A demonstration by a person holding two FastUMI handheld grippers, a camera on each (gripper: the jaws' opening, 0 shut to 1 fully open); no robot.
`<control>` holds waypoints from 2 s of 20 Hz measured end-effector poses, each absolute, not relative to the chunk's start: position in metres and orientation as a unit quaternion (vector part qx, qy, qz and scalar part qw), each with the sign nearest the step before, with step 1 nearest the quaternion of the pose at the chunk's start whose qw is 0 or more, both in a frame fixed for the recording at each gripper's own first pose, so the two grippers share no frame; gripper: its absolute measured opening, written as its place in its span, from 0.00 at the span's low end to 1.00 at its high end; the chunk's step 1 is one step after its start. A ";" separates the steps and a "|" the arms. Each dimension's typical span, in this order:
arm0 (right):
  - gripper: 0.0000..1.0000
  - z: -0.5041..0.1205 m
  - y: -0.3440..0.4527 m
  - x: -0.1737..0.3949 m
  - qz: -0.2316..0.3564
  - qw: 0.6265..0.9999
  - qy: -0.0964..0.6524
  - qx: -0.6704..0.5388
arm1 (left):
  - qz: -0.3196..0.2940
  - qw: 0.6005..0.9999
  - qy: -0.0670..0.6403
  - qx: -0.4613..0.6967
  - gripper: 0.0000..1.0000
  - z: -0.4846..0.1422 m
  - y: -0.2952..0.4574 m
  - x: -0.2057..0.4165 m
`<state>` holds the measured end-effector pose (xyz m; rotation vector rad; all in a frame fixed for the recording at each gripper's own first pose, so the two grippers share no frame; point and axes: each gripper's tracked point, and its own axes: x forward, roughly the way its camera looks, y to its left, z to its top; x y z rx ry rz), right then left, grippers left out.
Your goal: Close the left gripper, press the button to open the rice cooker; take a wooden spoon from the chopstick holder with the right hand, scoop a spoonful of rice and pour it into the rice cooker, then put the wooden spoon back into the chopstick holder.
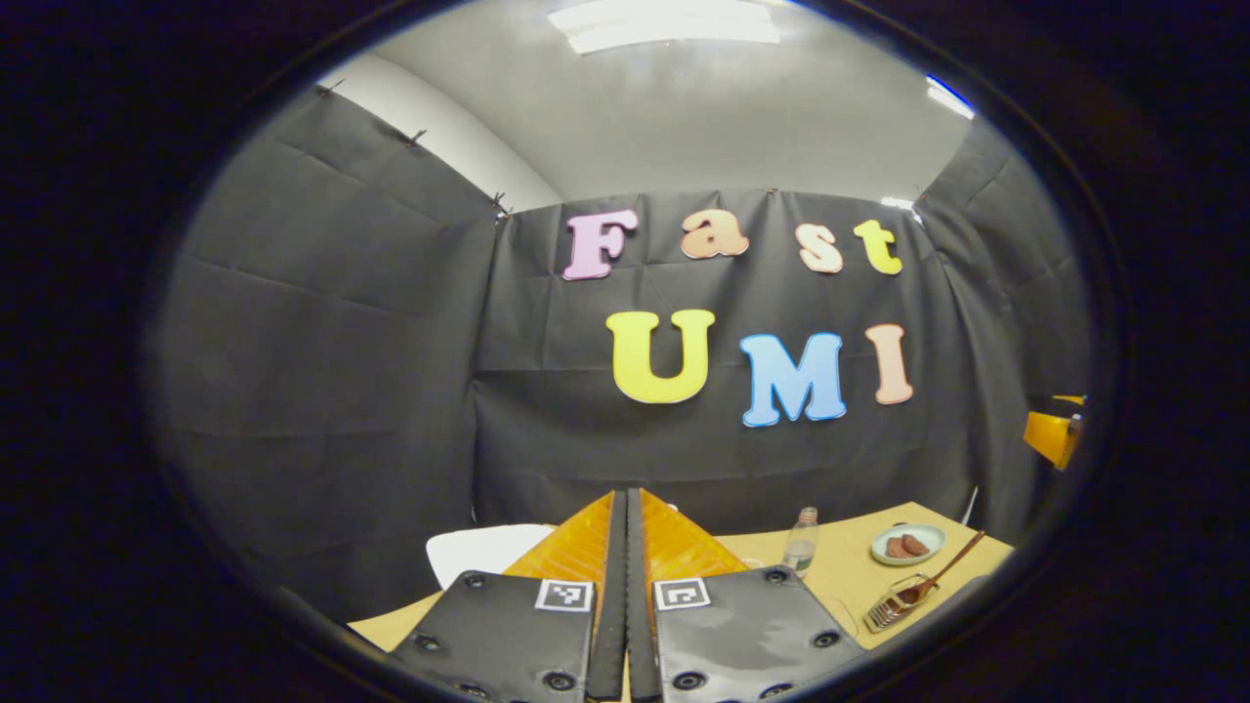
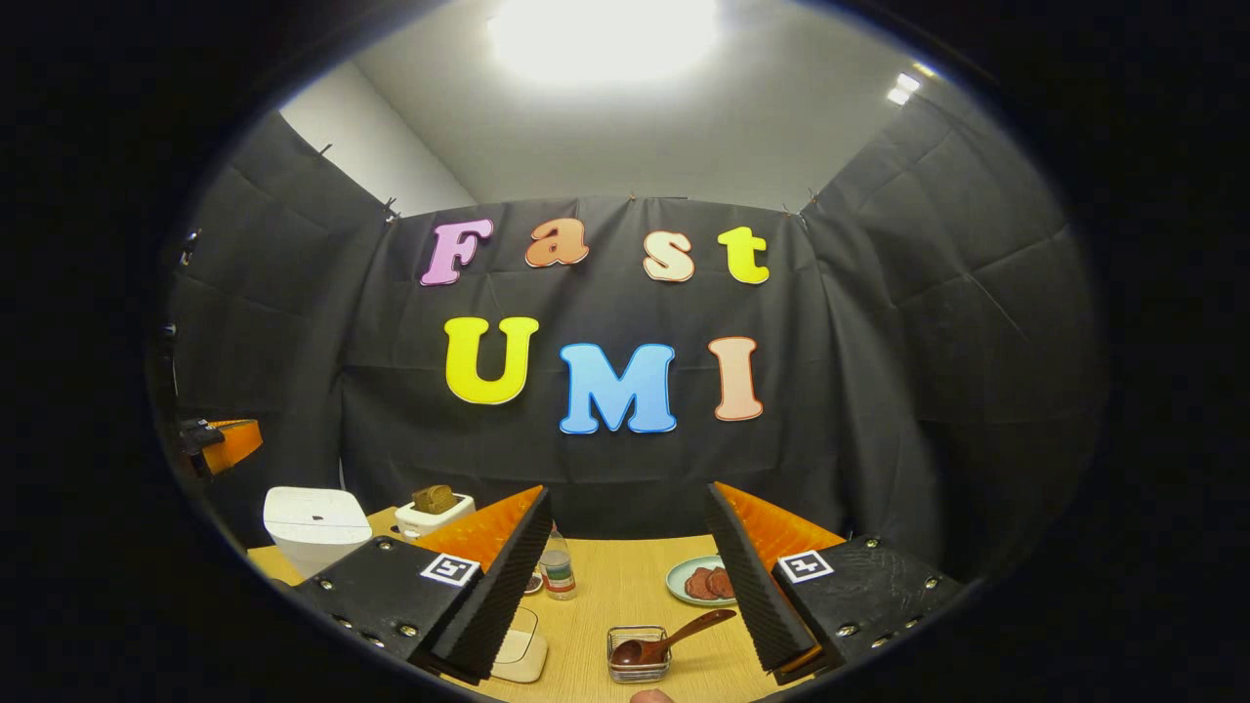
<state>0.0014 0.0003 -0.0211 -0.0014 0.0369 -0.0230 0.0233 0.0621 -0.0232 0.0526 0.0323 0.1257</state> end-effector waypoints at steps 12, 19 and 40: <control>0.95 -0.016 0.016 -0.006 -0.067 0.997 0.020 -0.035 | 0.097 0.993 0.069 0.013 0.09 -0.102 0.160 0.096; 0.95 -0.018 0.025 -0.017 -0.085 0.993 0.033 -0.069 | 0.092 0.987 0.133 -0.003 0.10 -0.180 0.187 0.130; 0.95 -0.019 0.019 -0.013 -0.068 0.995 0.035 -0.069 | 0.146 0.979 0.142 -0.011 0.09 -0.190 0.203 0.131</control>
